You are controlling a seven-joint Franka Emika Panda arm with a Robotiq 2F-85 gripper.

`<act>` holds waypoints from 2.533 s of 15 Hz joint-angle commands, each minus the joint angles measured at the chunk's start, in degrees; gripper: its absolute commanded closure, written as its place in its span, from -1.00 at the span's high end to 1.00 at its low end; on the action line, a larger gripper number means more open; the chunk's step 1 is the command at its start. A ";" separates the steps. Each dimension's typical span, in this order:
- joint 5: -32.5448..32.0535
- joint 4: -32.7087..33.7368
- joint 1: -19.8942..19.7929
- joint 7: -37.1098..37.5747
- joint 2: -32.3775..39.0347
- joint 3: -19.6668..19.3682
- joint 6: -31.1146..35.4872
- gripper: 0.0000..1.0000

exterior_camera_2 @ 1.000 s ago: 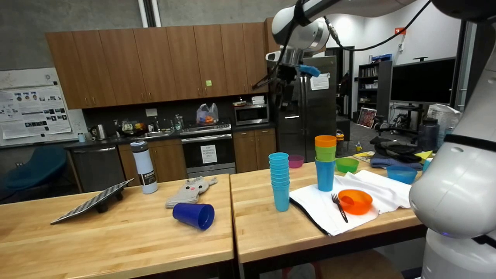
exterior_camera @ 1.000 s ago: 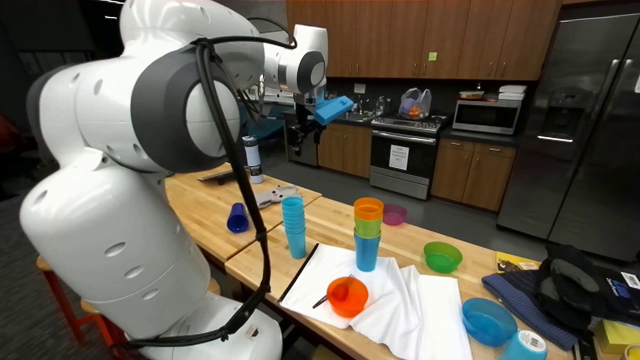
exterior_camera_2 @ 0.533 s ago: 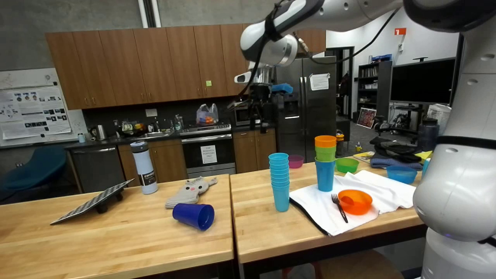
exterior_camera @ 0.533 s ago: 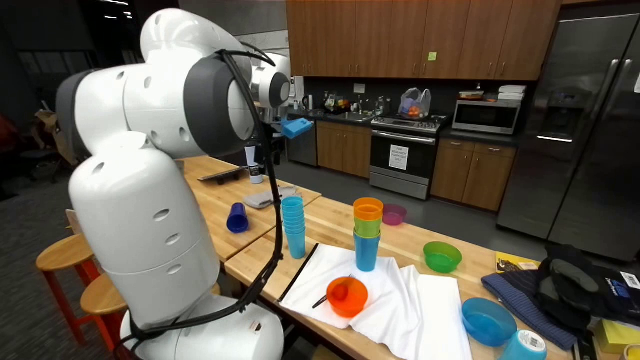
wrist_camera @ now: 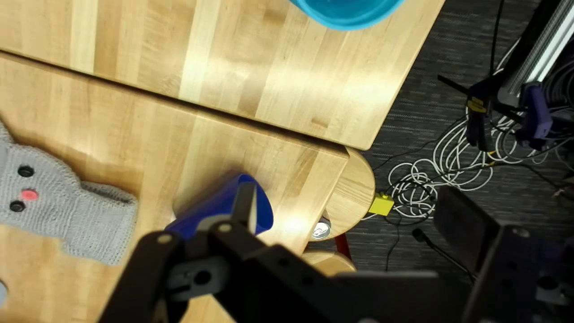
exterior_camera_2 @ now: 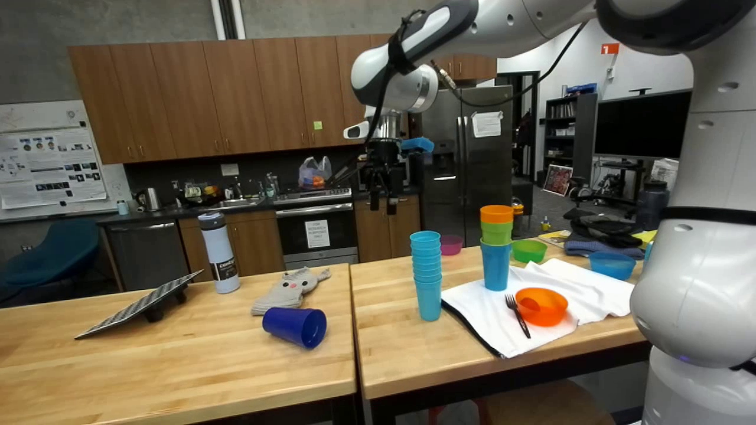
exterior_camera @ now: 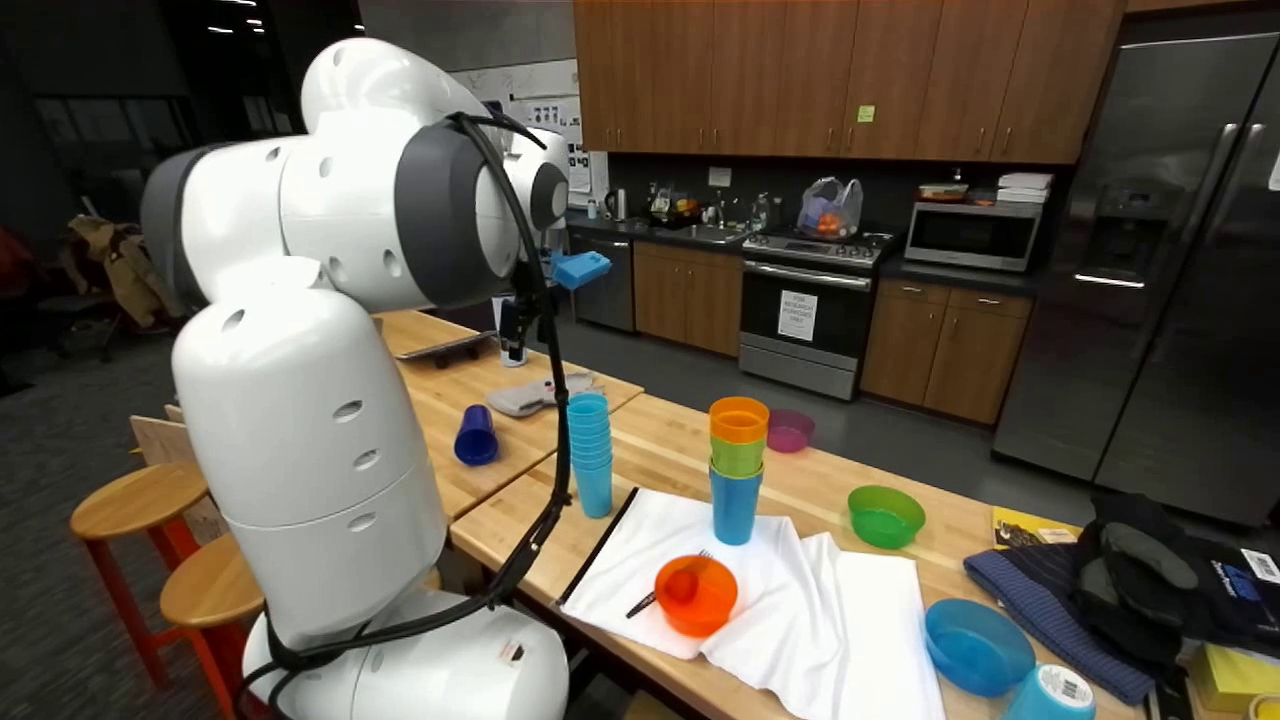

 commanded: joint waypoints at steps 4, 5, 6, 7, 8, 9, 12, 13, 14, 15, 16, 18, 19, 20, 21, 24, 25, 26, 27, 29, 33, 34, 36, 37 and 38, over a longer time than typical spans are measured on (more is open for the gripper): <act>0.00 0.16 -0.14 0.00 0.01 0.66 -0.14 1.00; 0.00 0.16 -0.13 0.00 0.01 0.67 -0.14 1.00; 0.00 0.16 -0.14 0.00 0.02 0.67 -0.14 1.00; 0.00 0.16 -0.14 0.00 0.02 0.67 -0.14 1.00; 0.00 0.15 -0.14 0.00 0.02 0.67 -0.14 1.00; 0.00 0.15 -0.14 0.00 0.02 0.67 -0.14 1.00; -0.01 0.15 -0.14 0.00 0.02 0.67 -0.14 1.00; 0.00 0.16 -0.14 0.00 0.02 0.67 -0.14 1.00; 0.41 0.16 0.13 0.92 0.83 0.98 0.47 1.00; 0.84 -0.14 0.52 2.24 2.16 1.53 1.49 1.00; 1.59 -0.81 0.79 3.09 2.90 2.04 2.52 1.00; 3.68 -1.00 1.36 5.55 5.42 3.27 4.92 1.00; 4.30 -1.10 1.58 6.74 6.56 3.83 6.01 1.00; 4.75 -1.13 1.79 7.77 7.62 4.41 7.16 1.00; 5.28 -0.81 1.93 8.76 8.85 4.96 8.24 1.00; 4.88 -0.84 2.20 11.47 10.87 6.08 10.42 1.00; 5.00 -1.10 2.12 12.01 11.14 6.35 11.23 1.00; 5.42 -1.24 2.04 12.44 11.49 6.57 12.28 1.00; 5.52 -1.22 2.12 13.02 11.98 6.84 13.33 1.00; 4.41 -0.88 2.46 14.85 13.14 7.23 15.02 1.00; 1.82 0.16 3.49 17.64 16.00 8.29 18.29 1.00; 0.54 0.43 3.81 18.53 16.68 8.46 18.72 1.00; -1.28 0.26 4.03 19.56 17.42 8.75 19.23 1.00; -3.37 0.57 4.27 20.29 17.71 8.58 18.17 1.00; -4.98 0.46 4.25 20.50 17.61 8.51 17.42 1.00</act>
